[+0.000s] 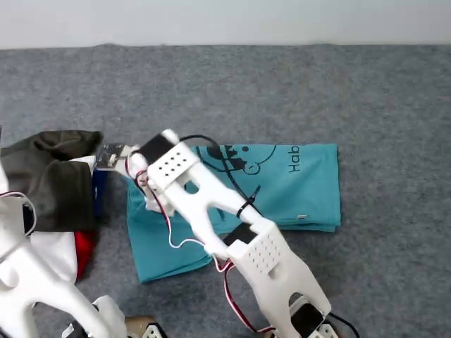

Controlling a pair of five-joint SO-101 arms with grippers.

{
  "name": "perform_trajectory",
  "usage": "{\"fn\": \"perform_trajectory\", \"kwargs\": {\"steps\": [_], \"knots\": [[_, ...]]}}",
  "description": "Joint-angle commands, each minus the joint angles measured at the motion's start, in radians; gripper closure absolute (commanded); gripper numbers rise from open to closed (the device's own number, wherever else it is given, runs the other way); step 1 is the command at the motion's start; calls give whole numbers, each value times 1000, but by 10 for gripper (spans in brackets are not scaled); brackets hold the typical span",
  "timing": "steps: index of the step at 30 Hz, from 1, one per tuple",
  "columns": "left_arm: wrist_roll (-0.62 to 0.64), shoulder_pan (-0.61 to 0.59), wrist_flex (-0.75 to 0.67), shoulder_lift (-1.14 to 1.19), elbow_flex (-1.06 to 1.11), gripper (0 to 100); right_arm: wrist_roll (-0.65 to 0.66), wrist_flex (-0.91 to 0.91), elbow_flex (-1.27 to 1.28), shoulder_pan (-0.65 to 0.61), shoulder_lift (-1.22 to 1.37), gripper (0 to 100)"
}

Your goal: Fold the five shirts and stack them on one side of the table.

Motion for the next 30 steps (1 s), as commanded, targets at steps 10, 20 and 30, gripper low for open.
{"fn": "perform_trajectory", "kwargs": {"steps": [10, 20, 30], "knots": [[-8, 2, -31, -26, -5, 964, 57, 142, -226, 4, -18, 989], [-11, 2, -31, -29, -5, 964, 54, 145, -313, 59, 1, 970], [-11, 2, -31, -29, -5, 964, 52, 148, -313, 70, 4, 786]]}}
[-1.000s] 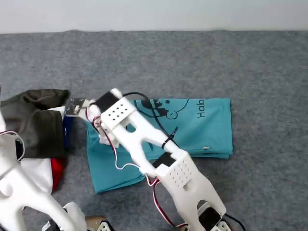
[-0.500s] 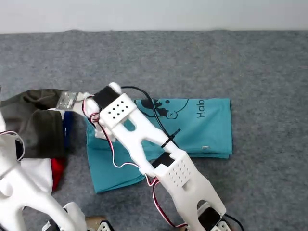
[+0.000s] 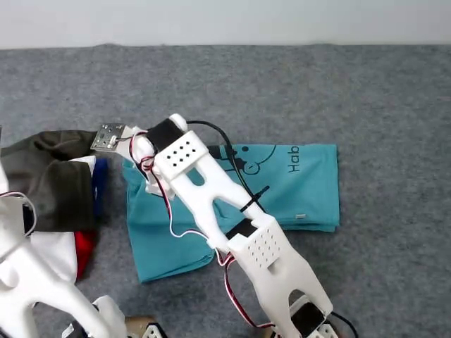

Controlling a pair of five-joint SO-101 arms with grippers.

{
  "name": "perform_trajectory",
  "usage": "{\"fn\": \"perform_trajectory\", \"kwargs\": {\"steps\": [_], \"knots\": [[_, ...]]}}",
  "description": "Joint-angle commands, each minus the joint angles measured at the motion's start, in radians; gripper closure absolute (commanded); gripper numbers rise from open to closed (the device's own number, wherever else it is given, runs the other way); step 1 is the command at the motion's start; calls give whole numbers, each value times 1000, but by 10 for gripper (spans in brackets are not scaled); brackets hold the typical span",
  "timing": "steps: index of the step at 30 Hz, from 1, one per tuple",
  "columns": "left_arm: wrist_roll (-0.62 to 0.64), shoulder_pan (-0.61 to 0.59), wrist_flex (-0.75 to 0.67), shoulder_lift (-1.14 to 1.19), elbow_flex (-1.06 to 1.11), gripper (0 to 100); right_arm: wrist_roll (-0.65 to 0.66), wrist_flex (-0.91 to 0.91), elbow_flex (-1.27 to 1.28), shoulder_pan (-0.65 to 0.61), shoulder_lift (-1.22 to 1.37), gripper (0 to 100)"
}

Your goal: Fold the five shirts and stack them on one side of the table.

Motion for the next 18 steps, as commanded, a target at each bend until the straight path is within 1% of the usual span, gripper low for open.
{"fn": "perform_trajectory", "kwargs": {"steps": [1, 3, 5, 9, 14, 18], "knots": [[-11, 2, -31, -29, -5, 964, 2, 44, -46, 25, -42, 786], [-11, 2, -31, -29, -5, 964, 2, 44, -46, 45, -39, 811], [-11, 2, -31, -29, -5, 964, 3, 44, -23, 68, -38, 870], [-11, 2, -31, -29, -5, 964, 5, 42, 107, 108, -38, 984], [-11, 2, -31, -25, -5, 964, 6, 41, 258, 150, -38, 989], [-11, 2, -31, -25, -5, 964, 6, 41, 302, 196, -38, 989]]}}
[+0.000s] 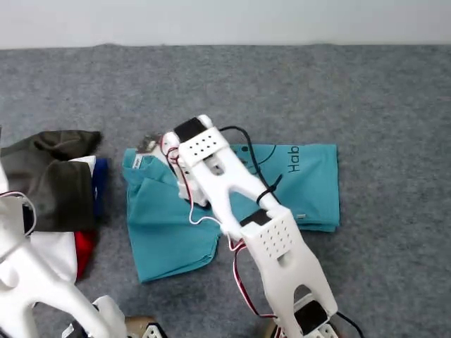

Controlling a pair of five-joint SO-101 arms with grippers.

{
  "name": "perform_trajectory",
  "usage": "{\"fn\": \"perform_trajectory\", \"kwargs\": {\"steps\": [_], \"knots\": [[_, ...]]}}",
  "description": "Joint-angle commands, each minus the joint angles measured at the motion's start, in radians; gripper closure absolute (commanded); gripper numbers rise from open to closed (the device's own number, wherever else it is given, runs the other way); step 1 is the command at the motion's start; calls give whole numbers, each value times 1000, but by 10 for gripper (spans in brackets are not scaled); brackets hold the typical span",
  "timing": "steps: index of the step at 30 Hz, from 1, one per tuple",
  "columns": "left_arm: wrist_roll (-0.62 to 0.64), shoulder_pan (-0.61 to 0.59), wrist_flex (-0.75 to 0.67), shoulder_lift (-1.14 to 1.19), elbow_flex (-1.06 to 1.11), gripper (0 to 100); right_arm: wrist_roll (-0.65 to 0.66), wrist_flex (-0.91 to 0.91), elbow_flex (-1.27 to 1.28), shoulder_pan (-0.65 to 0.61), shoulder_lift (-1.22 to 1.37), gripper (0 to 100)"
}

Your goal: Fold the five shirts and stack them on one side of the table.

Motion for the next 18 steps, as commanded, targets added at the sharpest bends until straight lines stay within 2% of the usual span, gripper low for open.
{"fn": "perform_trajectory", "kwargs": {"steps": [1, 6, 12, 18], "knots": [[-11, 2, -26, -25, -5, 964, 8, 41, 3, 56, -38, 989], [-11, 2, -26, -26, -5, 964, 5, 41, 0, 64, -65, 989], [-11, -8, -26, -32, -10, 964, 2, 45, 9, -8, -194, 987], [-11, -71, -34, -29, -10, 964, 0, 45, 256, -120, -389, 976]]}}
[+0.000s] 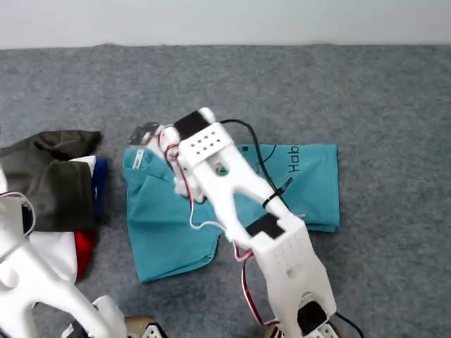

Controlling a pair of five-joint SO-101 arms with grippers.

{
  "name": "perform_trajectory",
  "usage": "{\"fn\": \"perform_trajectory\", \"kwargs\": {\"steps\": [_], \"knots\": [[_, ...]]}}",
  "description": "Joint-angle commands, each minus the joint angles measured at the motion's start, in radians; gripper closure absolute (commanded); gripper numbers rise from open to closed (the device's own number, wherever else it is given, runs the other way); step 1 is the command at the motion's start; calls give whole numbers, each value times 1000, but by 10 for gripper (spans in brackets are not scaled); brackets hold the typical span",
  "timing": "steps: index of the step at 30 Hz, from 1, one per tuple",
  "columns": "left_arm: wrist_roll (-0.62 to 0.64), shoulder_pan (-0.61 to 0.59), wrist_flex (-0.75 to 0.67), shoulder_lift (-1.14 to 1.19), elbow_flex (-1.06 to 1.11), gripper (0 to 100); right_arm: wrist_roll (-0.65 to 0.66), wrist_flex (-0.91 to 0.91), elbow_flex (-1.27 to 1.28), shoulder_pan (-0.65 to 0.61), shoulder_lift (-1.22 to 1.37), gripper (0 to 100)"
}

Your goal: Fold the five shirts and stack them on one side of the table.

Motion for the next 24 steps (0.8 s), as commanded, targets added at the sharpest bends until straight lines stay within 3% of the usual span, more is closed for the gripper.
{"fn": "perform_trajectory", "kwargs": {"steps": [1, 7, 12, 24], "knots": [[-11, -60, -38, -29, -8, 964, 2, 44, 180, -84, -176, 959], [-37, -95, -44, -26, -7, 964, -2, 38, 399, -240, -282, 792], [-37, -95, -44, -31, -8, 964, 3, -25, 408, -349, -275, 795], [-37, -95, -38, -31, -8, 964, 9, -140, 400, -479, -99, 797]]}}
